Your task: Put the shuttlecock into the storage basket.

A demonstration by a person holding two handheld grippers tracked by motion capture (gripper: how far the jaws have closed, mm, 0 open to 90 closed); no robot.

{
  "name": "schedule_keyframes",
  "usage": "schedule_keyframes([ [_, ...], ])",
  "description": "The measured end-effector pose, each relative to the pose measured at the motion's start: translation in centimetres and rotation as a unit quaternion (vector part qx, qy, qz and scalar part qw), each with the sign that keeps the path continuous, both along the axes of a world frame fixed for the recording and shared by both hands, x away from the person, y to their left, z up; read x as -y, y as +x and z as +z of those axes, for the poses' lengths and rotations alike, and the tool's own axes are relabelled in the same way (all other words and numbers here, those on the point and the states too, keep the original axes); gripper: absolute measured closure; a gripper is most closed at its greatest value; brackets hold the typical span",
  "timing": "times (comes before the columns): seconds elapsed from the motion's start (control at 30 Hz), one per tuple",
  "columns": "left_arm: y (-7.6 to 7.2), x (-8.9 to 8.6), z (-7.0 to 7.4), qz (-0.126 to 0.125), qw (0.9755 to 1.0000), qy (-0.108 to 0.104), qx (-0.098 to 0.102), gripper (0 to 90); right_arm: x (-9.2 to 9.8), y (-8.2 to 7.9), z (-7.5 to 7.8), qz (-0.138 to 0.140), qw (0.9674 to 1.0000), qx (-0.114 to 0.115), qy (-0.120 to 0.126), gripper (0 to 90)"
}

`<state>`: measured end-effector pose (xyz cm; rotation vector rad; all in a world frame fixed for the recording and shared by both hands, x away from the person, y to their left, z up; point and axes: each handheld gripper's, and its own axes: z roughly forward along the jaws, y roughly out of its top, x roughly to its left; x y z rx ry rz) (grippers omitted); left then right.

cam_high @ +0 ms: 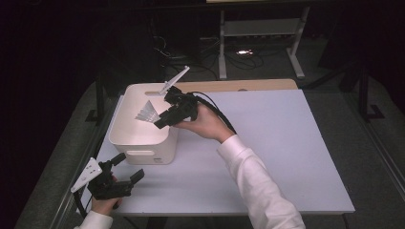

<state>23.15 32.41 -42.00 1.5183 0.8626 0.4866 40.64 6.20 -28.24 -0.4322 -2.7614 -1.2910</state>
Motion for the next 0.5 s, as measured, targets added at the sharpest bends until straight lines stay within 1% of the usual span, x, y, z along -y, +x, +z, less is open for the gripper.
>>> schedule_keyframes([
  [0.03,0.0,0.0,0.0,0.000,1.0000,0.000,0.000,0.0,-0.1,0.0,-0.1,0.002,1.0000,0.002,0.001,63.6],
  [0.07,0.0,0.0,0.0,0.000,1.0000,0.000,0.000,0.0,-0.3,0.0,-0.1,0.000,1.0000,-0.002,-0.001,63.6],
  [0.1,0.0,0.0,0.0,0.000,1.0000,0.000,0.000,0.0,-0.4,0.1,-0.2,0.003,1.0000,0.000,0.002,63.7],
  [0.17,0.0,0.0,0.0,0.000,1.0000,0.000,0.000,0.0,-0.6,0.0,-0.2,0.002,1.0000,-0.004,-0.001,63.6],
  [0.2,0.0,0.0,0.0,0.000,1.0000,-0.001,0.000,0.0,-0.7,0.1,-0.4,0.005,1.0000,0.001,0.000,63.6],
  [0.23,0.0,0.0,0.0,0.000,1.0000,-0.001,0.000,0.0,-0.8,0.1,-0.4,0.004,1.0000,-0.004,-0.002,63.6],
  [0.27,0.0,0.0,0.0,-0.001,1.0000,0.000,-0.001,0.0,-0.9,0.1,-0.5,0.006,1.0000,-0.002,-0.002,63.7],
  [0.3,0.0,0.0,0.0,0.000,1.0000,0.000,-0.001,0.0,-1.0,0.1,-0.5,0.004,1.0000,-0.006,-0.004,63.6],
  [0.33,0.0,0.0,0.0,-0.001,1.0000,0.001,-0.001,0.0,-1.1,0.1,-0.6,0.006,1.0000,-0.004,-0.004,63.6],
  [0.37,0.0,0.0,0.0,-0.001,1.0000,0.000,-0.001,0.0,-1.2,0.1,-0.6,0.005,0.9999,-0.011,-0.005,63.6],
  [0.4,0.0,0.0,0.0,-0.001,1.0000,0.000,-0.001,0.0,-1.2,0.1,-0.7,0.008,1.0000,-0.003,-0.004,63.6],
  [0.43,0.0,0.0,0.0,-0.001,1.0000,-0.001,-0.001,0.0,-1.3,0.1,-0.8,0.007,0.9999,-0.006,-0.005,63.6],
  [0.5,0.1,0.0,0.0,-0.001,1.0000,-0.002,-0.002,0.0,-1.4,0.2,-0.9,0.010,0.9999,-0.001,-0.008,63.6],
])
